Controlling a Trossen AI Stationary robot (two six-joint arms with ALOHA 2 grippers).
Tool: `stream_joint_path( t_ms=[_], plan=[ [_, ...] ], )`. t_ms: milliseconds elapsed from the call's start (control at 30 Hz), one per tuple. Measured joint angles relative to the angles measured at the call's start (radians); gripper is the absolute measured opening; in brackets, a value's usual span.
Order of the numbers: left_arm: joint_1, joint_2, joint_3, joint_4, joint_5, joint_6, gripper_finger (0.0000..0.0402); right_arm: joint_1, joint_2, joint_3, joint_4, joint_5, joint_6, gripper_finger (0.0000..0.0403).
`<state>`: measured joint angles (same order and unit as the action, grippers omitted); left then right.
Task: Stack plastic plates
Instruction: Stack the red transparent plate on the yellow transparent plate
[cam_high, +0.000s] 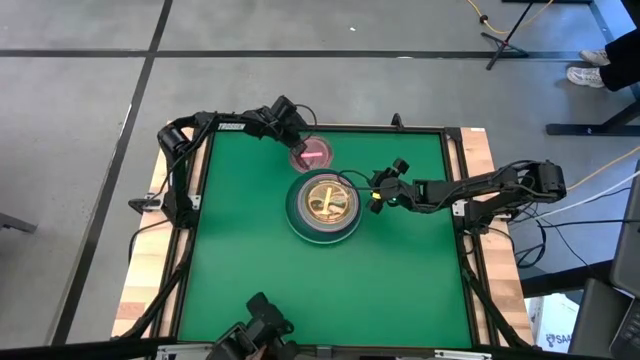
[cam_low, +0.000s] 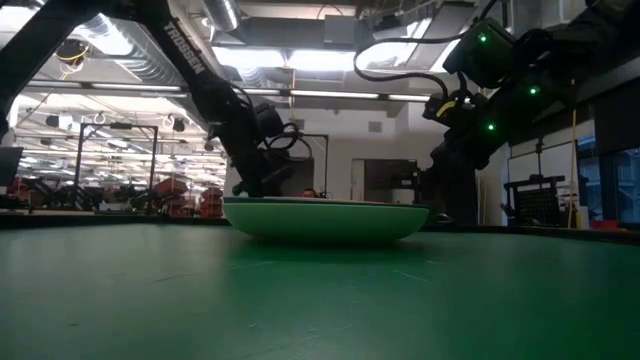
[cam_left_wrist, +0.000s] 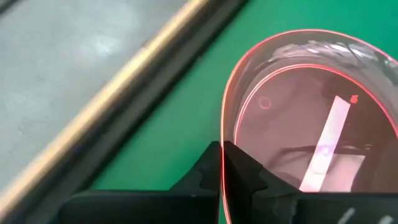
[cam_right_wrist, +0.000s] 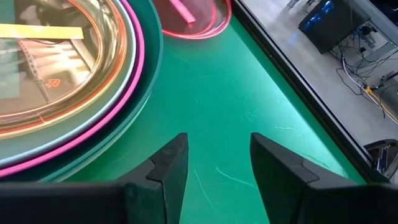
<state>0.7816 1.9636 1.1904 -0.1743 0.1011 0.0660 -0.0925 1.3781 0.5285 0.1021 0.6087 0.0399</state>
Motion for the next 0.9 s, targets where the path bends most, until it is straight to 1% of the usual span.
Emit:
stream_joint_path(
  t_ms=[100,167,267,400,500,600,800,900],
  plan=[
    [0.008,-0.016,0.002,0.009,-0.047,0.008,0.0001,0.0,0.0,0.0,-0.001,0.001,-0.002,0.0165],
    [0.015,-0.03,0.002,0.01,-0.072,0.008,0.0001,0.0,0.0,0.0,-0.001,0.024,-0.019,0.0165],
    [0.027,-0.067,0.002,0.007,-0.072,0.016,0.0001,0.0,0.0,0.0,-0.003,0.08,-0.023,0.0165],
    [0.036,-0.156,0.002,-0.002,-0.07,0.017,0.0001,0.0,0.0,0.0,-0.018,0.088,-0.015,0.0165],
    [0.029,-0.234,0.003,-0.011,-0.045,0.016,0.0001,0.0,0.0,0.0,-0.049,0.088,0.018,0.0165],
    [0.0,-0.296,0.004,-0.019,-0.029,0.015,0.0001,0.0,0.0,0.0,-0.095,0.099,0.05,0.0165],
    [-0.105,-0.358,0.004,-0.028,-0.015,0.019,0.0001,0.0,0.0,0.0,-0.189,0.193,0.138,0.0165],
    [-0.163,-0.357,0.004,-0.031,0.051,0.018,0.0001,0.0,0.0,0.0,-0.233,0.203,0.17,0.0165]
  ],
)
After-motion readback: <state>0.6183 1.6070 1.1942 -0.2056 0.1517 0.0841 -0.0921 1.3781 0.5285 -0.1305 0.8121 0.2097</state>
